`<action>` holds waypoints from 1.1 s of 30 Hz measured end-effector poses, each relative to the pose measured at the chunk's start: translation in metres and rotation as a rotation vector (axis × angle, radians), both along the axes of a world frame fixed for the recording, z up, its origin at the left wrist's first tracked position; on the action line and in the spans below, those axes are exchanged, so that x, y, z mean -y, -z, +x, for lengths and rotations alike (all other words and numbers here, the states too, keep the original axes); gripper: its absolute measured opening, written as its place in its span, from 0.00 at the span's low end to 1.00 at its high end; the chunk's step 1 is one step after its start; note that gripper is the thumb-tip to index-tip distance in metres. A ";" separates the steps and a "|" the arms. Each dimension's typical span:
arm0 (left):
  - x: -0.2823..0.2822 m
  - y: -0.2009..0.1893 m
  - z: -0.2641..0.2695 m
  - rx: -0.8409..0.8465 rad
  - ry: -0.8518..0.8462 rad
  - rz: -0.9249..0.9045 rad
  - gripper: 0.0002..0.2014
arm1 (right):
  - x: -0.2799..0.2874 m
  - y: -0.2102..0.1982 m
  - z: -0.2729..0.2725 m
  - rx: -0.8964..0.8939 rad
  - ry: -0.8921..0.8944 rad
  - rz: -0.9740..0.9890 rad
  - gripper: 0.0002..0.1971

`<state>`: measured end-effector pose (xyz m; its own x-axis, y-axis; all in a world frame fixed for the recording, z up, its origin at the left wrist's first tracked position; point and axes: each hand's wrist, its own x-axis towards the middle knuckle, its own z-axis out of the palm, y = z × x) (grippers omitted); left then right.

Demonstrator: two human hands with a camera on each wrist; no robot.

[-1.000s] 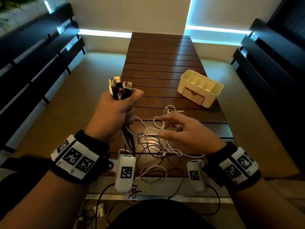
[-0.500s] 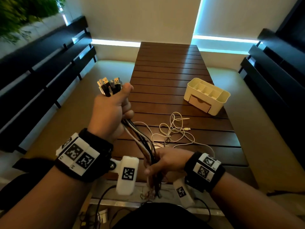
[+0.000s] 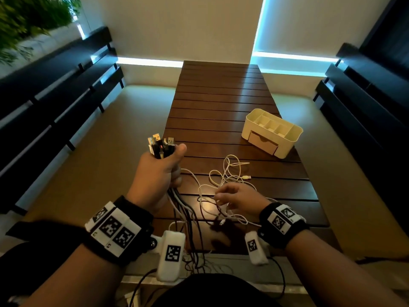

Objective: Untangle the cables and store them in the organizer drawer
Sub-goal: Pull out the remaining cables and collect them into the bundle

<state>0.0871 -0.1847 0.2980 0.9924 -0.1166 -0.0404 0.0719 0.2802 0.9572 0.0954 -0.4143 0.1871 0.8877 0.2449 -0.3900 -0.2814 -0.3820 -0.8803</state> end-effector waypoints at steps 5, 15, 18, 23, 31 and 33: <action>-0.003 0.008 0.006 -0.026 0.036 0.023 0.12 | 0.013 0.025 0.027 0.075 0.263 -0.115 0.03; 0.003 0.011 0.025 -0.034 0.045 0.048 0.09 | 0.048 0.068 0.084 0.071 0.466 -0.475 0.08; 0.005 0.012 0.028 -0.033 0.025 0.079 0.09 | 0.063 0.081 0.093 0.018 0.424 -0.560 0.09; 0.007 0.012 0.030 -0.049 0.000 0.091 0.09 | 0.071 0.089 0.096 0.059 0.273 -0.752 0.15; 0.014 0.014 0.035 -0.046 -0.004 0.104 0.07 | 0.073 0.084 0.101 0.165 0.140 -0.941 0.08; 0.016 0.014 0.036 -0.043 -0.003 0.109 0.07 | 0.075 0.079 0.105 0.133 0.244 -0.813 0.04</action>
